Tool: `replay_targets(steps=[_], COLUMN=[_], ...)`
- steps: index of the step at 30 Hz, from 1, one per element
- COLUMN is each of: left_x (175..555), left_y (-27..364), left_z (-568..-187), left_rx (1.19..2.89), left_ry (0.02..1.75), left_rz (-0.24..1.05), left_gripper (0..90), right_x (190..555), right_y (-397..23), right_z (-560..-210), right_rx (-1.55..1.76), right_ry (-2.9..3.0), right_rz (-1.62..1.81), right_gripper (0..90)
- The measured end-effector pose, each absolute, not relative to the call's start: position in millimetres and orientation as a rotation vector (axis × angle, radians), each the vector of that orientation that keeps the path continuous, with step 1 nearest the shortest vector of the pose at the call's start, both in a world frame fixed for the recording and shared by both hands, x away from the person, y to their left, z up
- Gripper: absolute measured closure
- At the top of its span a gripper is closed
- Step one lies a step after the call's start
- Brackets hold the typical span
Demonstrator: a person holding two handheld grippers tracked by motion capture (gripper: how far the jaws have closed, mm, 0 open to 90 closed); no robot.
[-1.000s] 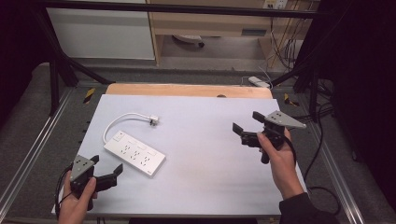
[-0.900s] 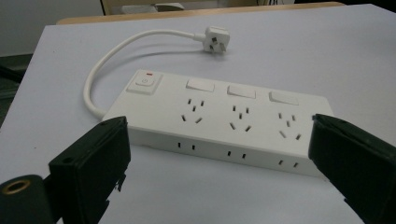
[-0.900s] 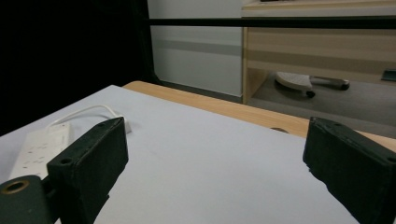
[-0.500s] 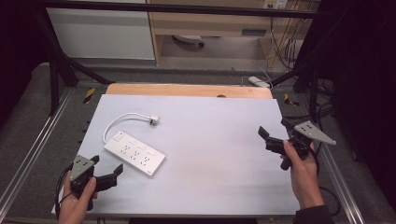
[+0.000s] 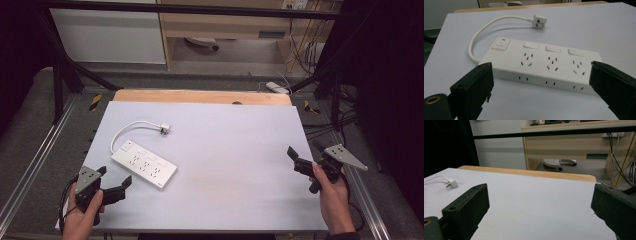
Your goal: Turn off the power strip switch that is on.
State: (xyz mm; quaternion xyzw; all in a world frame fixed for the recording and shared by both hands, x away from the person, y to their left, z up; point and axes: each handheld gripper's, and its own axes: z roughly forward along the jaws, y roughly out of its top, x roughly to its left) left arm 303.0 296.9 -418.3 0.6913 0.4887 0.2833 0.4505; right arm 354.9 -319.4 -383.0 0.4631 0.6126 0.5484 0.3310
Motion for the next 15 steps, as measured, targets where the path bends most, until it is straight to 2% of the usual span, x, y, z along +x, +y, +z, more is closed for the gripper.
replay_targets(steps=[15], left_x=[303], left_y=[297], left_z=[-418], left_rx=[1.714], left_ry=[1.200], left_rz=[0.699], left_gripper=[5.5], right_x=[351], right_y=[-306], right_z=[-420], right_rx=[1.223], right_ry=[1.730], right_rz=[1.388], right_gripper=[2.5])
